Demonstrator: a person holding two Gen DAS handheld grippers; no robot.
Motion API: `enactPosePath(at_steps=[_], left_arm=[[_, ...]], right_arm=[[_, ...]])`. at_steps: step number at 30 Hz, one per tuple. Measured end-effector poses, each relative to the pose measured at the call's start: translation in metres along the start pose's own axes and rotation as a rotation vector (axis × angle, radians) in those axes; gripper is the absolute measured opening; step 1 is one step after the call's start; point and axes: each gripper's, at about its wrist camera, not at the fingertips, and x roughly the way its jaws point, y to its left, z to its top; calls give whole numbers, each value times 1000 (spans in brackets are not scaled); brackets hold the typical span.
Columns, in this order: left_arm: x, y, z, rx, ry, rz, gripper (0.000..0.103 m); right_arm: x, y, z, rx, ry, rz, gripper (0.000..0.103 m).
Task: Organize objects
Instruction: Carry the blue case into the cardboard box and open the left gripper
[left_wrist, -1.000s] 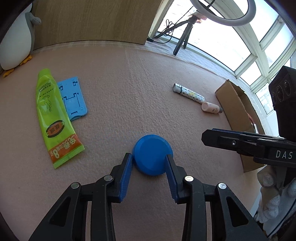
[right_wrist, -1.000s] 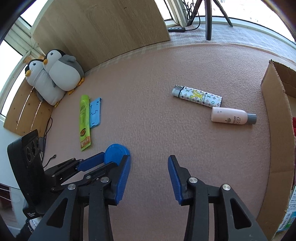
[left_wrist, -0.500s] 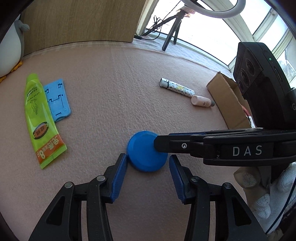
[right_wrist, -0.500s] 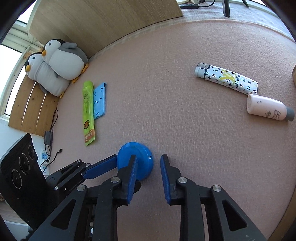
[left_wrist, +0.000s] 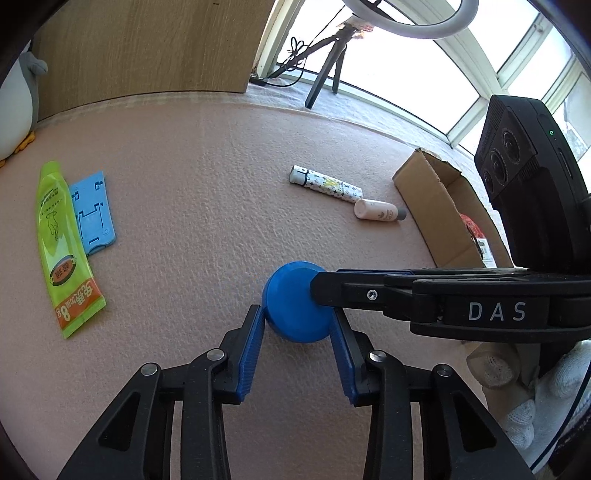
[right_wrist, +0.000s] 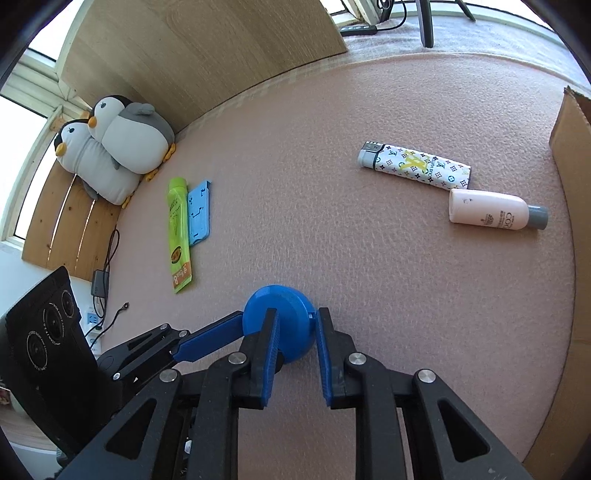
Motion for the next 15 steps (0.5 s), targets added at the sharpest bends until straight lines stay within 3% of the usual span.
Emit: enactPosePath(at_steps=[15], left_arm=[[5,-124,48,169,-59,-115,39]], right_arm=[[-122,-66,-10,76,-235,-88,18]])
